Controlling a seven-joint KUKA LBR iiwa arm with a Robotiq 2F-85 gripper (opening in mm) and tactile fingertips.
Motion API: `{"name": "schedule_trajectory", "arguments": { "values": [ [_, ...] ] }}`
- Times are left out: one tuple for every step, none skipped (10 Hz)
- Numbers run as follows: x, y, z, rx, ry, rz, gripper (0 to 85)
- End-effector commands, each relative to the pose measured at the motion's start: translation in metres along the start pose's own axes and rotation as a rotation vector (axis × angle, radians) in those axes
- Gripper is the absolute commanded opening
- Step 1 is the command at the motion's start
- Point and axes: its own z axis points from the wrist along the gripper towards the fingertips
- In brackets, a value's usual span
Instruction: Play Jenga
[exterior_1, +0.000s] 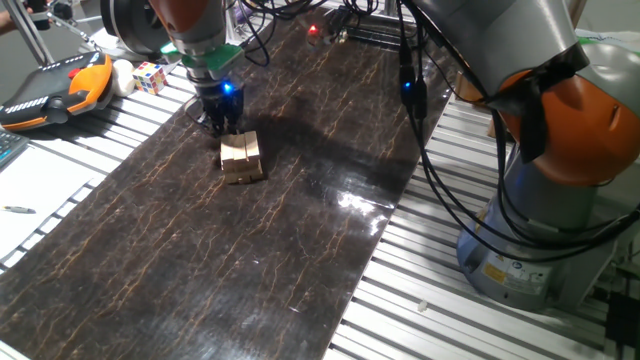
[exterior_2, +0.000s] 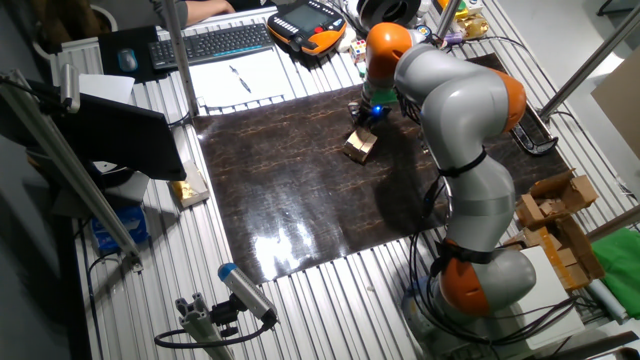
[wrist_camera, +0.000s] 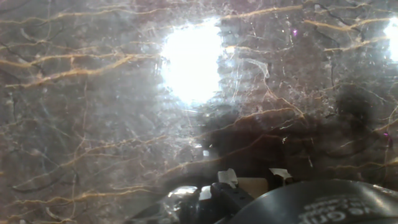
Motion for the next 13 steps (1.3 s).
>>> {"name": "schedule_trajectory", "arguments": {
  "values": [
    [-0.001, -0.001, 0.000, 0.000, 0.000, -0.003, 33.3],
    [-0.001, -0.002, 0.000, -0.001, 0.000, -0.005, 33.3],
    [-0.002, -0.004, 0.000, -0.003, 0.000, -0.008, 33.3],
    [-0.002, -0.005, 0.000, -0.003, 0.000, -0.011, 33.3],
    [-0.003, -0.007, 0.000, -0.003, 0.000, -0.013, 33.3],
    [-0.004, -0.008, -0.001, -0.003, 0.002, -0.017, 33.7],
    [-0.005, -0.011, -0.002, -0.003, 0.005, -0.022, 33.7],
    [-0.007, -0.014, -0.003, -0.007, 0.011, -0.025, 33.7],
    [-0.008, -0.017, -0.003, -0.007, 0.013, -0.030, 33.7],
    [-0.009, -0.018, -0.003, -0.008, 0.016, -0.031, 33.3],
    [-0.010, -0.021, -0.003, -0.005, 0.016, -0.037, 33.7],
    [-0.011, -0.025, -0.004, -0.005, 0.017, -0.045, 33.7],
    [-0.013, -0.029, -0.006, -0.005, 0.022, -0.054, 34.0]
  ]
}}
